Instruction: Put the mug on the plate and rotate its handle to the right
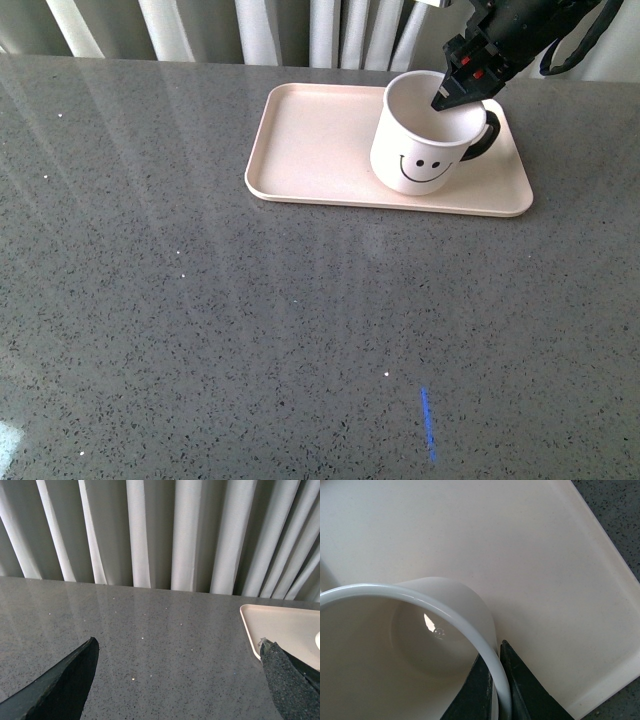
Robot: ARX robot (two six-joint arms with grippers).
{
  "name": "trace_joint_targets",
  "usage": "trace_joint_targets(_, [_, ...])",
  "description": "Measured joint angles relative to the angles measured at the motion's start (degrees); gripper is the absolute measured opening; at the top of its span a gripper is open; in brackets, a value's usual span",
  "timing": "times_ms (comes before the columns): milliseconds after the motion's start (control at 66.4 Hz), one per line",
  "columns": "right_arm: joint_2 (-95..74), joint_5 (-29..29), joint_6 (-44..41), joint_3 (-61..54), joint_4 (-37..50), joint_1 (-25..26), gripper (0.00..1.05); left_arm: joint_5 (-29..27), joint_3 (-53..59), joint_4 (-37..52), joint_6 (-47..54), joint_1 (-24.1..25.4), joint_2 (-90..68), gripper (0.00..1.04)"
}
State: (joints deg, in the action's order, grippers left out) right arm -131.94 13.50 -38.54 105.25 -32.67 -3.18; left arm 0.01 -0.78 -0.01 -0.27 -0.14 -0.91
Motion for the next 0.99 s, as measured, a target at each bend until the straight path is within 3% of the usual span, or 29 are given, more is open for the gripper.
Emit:
trace_joint_targets(572, [-1.77, -0.66, -0.57, 2.05, -1.20, -0.72, 0.02, 0.00, 0.00, 0.00, 0.00, 0.00, 0.00, 0.96])
trace_joint_targets(994, [-1.97, -1.66, -2.21, 2.05, -0.76, -1.01, 0.70, 0.00, 0.00, 0.00, 0.00, 0.00, 0.00, 0.95])
